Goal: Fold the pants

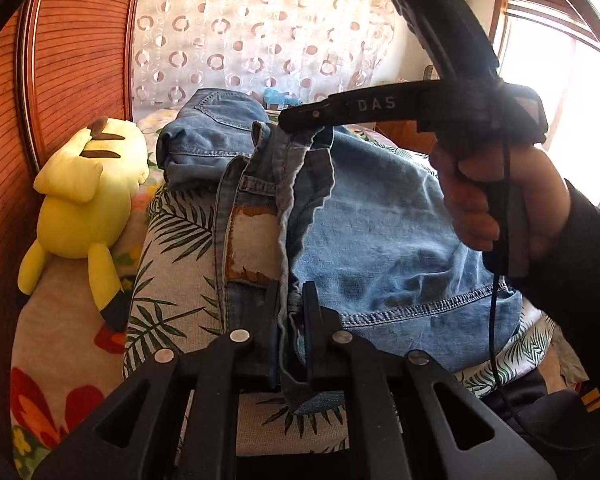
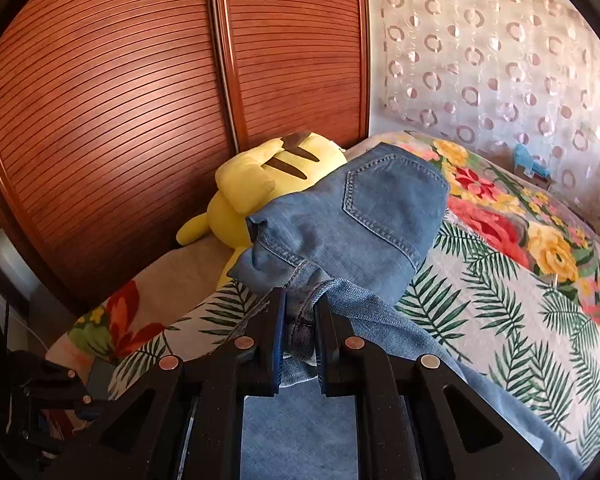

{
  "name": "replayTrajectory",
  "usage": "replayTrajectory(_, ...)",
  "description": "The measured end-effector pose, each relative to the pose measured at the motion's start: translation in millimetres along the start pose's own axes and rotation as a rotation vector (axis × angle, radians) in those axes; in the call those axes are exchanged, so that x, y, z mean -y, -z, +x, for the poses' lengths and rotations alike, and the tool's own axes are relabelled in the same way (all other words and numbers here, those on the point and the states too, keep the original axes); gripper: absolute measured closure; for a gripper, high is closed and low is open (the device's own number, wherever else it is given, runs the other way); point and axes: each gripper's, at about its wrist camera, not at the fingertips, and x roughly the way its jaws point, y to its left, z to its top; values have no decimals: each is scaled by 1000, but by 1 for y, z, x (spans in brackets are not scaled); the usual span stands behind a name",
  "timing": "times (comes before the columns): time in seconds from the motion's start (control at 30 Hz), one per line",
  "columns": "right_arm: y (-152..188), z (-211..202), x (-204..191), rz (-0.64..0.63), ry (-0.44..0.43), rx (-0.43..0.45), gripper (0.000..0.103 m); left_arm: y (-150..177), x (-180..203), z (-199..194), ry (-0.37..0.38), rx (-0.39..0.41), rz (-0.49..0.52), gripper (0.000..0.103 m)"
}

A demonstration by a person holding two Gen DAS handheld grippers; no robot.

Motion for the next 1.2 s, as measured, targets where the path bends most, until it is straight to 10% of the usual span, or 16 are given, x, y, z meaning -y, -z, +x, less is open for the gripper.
replayTrajectory(0.3,2,-20,6,35,22,80,66,-3,-3,-5,4,35,-36,27)
replayTrajectory(0.7,88,-107,67,53,163,75,55,-10,17,-3,-34,68,0,26)
replayTrajectory(1.2,147,-82,141,332,167,-95,55,-15,55,28,-4,28,59,26)
